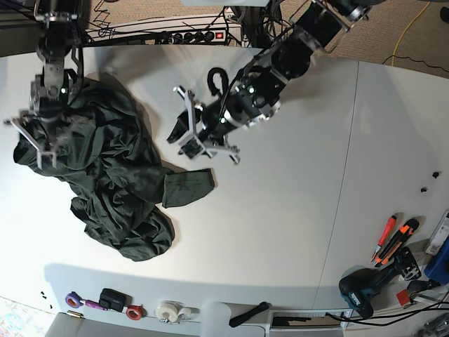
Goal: Layout the t-shirt on the table in an organized manner, then fold the t-shirt properly
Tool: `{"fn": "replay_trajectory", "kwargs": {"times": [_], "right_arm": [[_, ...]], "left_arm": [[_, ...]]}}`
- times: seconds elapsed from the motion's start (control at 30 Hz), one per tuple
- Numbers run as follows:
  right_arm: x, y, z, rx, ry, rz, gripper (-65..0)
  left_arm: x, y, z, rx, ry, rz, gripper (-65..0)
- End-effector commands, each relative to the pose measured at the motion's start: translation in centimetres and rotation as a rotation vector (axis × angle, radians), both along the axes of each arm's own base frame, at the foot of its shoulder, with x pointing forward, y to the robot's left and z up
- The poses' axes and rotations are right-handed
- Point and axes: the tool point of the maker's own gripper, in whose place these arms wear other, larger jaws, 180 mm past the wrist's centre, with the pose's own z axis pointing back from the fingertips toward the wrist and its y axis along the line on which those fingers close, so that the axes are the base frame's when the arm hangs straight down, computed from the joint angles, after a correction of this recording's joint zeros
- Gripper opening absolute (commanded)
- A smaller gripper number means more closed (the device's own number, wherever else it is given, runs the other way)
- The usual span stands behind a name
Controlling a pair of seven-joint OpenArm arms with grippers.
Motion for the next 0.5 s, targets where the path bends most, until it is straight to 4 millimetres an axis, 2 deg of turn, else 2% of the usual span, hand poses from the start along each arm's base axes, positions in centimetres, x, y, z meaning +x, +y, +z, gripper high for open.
{"fn": "replay_trajectory", "kwargs": {"times": [0.0,0.1,0.23,0.37,0.47], "right_arm": [[0.1,-1.2,1.8,-0.053,-0.046,-0.019,-36.4],[-1.4,-2.7,1.9,-0.062,-0.036,-0.085,-36.4],[-2.9,-4.5,1.0,-0.053,0.003,-0.166,-36.5],[-4.6,-6.2,-2.3,-0.03,0.098,-0.223,-36.5],[-6.0,-7.5,-4.8,-0.023,0.167,-0.252,-36.4]], "left_arm": [[0.7,-1.0,1.9,-0.06,-0.028,-0.004,-43.6],[1.0,-1.9,1.9,-0.075,-0.01,-0.009,-40.0],[1.6,-3.1,1.2,-0.07,0.021,-0.012,-40.0],[2.1,-4.1,0.3,-0.054,0.048,-0.02,-40.0],[2.7,-4.2,0.7,-0.059,0.031,-0.018,-40.0]]}}
